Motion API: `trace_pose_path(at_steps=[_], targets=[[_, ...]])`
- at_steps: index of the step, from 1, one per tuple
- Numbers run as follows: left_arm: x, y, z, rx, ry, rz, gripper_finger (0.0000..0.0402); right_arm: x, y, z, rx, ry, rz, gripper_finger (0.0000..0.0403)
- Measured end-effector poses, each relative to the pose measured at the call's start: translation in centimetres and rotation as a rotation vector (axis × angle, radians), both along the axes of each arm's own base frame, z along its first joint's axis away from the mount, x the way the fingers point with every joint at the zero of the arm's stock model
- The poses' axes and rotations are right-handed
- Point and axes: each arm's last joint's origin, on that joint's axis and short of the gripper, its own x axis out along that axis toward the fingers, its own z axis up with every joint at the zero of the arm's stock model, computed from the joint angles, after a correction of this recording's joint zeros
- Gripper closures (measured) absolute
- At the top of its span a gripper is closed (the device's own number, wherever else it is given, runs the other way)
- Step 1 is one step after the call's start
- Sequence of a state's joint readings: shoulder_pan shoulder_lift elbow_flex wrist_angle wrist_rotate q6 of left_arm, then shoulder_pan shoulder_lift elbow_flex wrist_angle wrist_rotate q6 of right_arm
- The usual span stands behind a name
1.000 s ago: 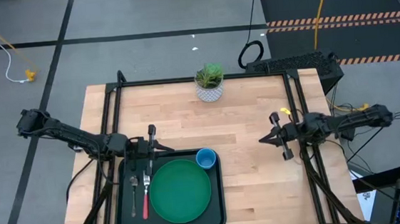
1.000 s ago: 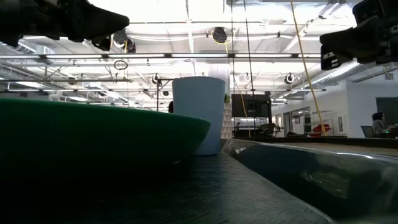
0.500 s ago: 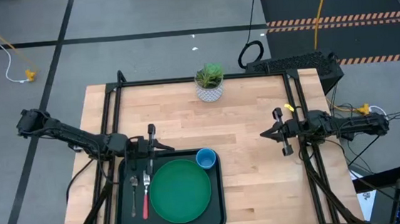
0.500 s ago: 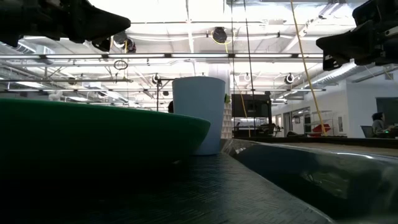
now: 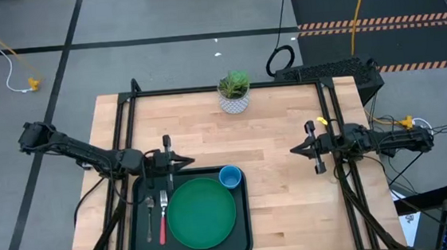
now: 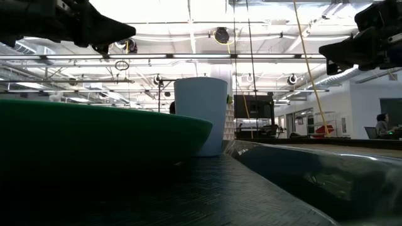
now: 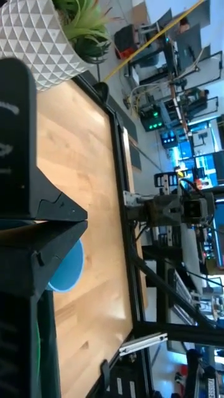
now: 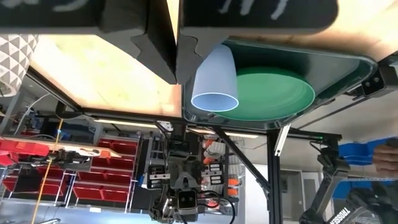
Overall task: Pick and place plate/cup/fork/spoon on tray
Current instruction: Return to Home Position
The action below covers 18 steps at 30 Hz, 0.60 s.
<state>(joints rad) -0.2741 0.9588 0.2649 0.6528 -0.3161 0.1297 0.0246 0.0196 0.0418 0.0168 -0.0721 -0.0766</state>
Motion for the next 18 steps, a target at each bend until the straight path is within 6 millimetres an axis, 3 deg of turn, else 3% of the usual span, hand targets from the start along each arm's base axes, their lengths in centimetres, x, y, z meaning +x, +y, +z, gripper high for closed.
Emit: trace_pose_path(at_steps=[18], targets=[[-2.0, 1.2, 0.0, -0.009, 0.119, 0.046, 0.039, 0.0, 0.0, 0.6, -0.012, -0.063, -0.018, 0.0403]])
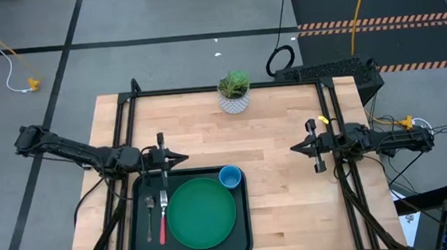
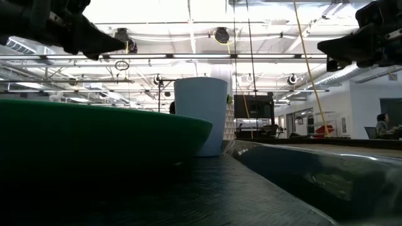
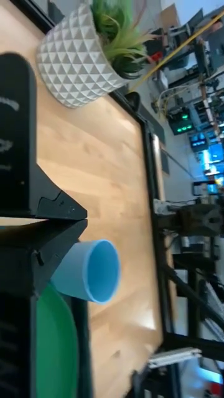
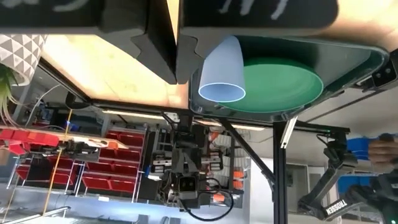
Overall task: Pick and place plate/cup/fork/spoon on tray
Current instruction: Return to Home Position
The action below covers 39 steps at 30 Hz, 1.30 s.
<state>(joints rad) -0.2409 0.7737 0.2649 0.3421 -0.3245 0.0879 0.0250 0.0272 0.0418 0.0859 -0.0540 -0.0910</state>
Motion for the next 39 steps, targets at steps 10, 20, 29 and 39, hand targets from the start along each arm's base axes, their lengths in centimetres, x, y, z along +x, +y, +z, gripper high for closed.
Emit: trace_pose_path(at_steps=[10, 20, 29, 39], targets=[[-1.2, 0.8, -3.6, -0.013, -0.021, 0.005, 0.0389, 0.0, 0.0, 0.1, 0.001, -0.007, 0.0, 0.0403], [-2.5, 1.7, -5.2, 0.027, -0.056, 0.026, 0.0393, 0.0, 0.0, 0.1, 0.001, -0.008, 0.0, 0.0403], [-3.5, 1.8, -4.1, 0.07, -0.124, -0.021, 0.0394, 0.0, 0.0, 0.1, 0.001, -0.008, 0.0, 0.0403], [-5.0, 3.0, -2.8, 0.117, -0.236, 0.007, 0.0384, 0.0, 0.0, 0.1, 0.001, -0.008, 0.0, 0.0403]])
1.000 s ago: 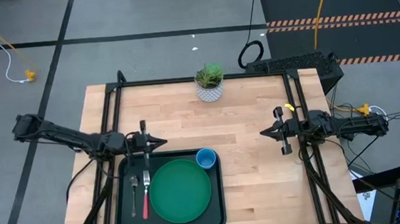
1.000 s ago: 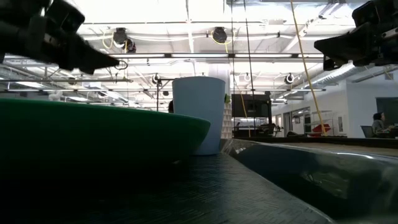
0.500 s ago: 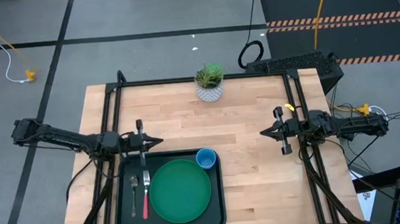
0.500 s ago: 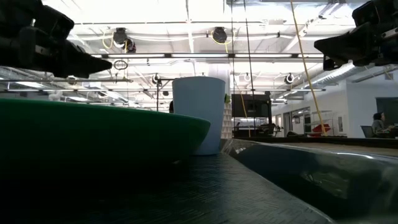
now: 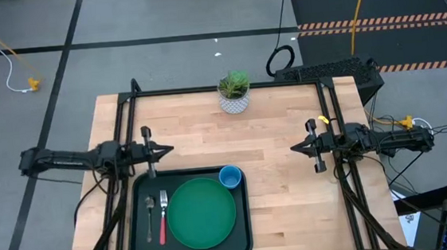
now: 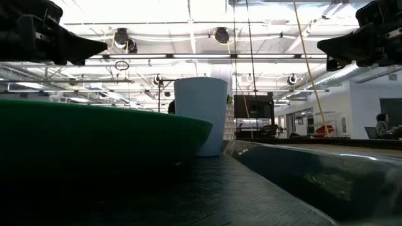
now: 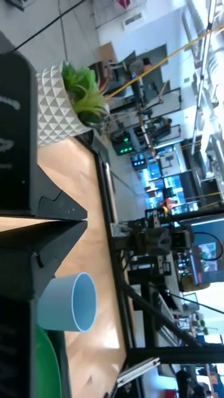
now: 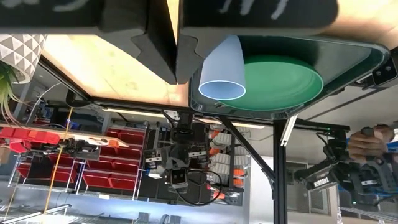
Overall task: Pick and place plate/cup/fork/spoon on tray
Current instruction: Return to Home Position
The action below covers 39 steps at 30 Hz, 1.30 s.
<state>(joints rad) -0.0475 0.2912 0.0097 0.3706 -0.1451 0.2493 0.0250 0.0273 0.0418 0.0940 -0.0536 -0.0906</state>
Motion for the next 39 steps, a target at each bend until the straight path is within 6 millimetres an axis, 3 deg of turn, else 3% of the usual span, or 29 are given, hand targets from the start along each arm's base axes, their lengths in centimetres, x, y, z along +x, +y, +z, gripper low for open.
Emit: trace_pose_path(at_steps=[7, 17, 28, 39], targets=[[-0.7, 0.9, -0.1, -0.027, 0.005, -0.045, 0.0398, 0.0, 0.0, 0.0, 0.0, 0.0, 0.0, 0.0403], [-1.0, 1.7, -2.2, -0.193, 0.204, 0.045, 0.0398, 0.0, 0.0, 0.0, 0.0, 0.0, 0.0, 0.0403], [-0.9, 1.5, -1.9, -0.197, 0.175, 0.034, 0.0395, 0.0, 0.0, 0.0, 0.0, 0.0, 0.0, 0.0403], [-1.2, 0.7, -1.4, -0.18, 0.124, -0.1, 0.0396, 0.0, 0.0, 0.0, 0.0, 0.0, 0.0, 0.0403]])
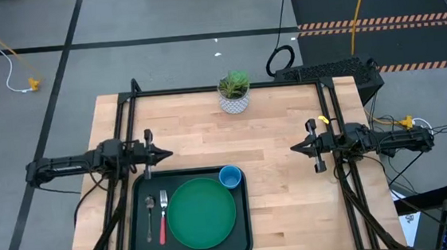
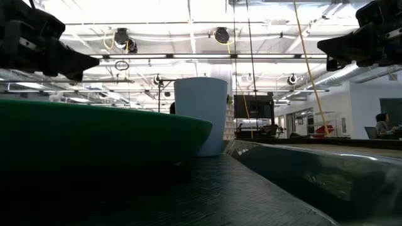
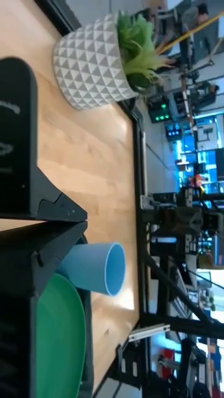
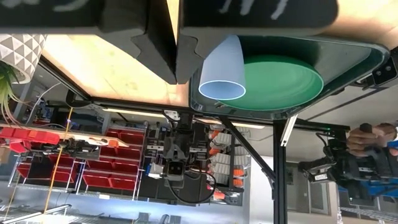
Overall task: Pick and place plate/cup/fork/spoon on tray
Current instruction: Return to Home Position
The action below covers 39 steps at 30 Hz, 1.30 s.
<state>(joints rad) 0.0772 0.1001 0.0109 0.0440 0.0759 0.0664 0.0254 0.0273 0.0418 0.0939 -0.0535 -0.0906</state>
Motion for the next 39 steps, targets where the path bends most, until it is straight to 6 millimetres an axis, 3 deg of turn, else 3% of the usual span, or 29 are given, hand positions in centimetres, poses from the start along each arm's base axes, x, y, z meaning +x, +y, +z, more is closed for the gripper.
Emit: trace_pose_path(at_steps=[18, 26, 39], targets=[[-0.1, -0.7, -0.2, -0.039, 0.016, -0.032, 0.0392, 0.0, 0.0, 0.0, 0.0, 0.0, 0.0, 0.0403], [0.0, -0.7, -0.2, 0.095, 0.015, -0.039, 0.0392, 0.0, 0.0, 0.0, 0.0, 0.0, 0.0, 0.0403], [-0.1, -0.7, 0.9, 0.089, -0.093, -0.033, 0.0398, 0.0, 0.0, 0.0, 0.0, 0.0, 0.0, 0.0403]])
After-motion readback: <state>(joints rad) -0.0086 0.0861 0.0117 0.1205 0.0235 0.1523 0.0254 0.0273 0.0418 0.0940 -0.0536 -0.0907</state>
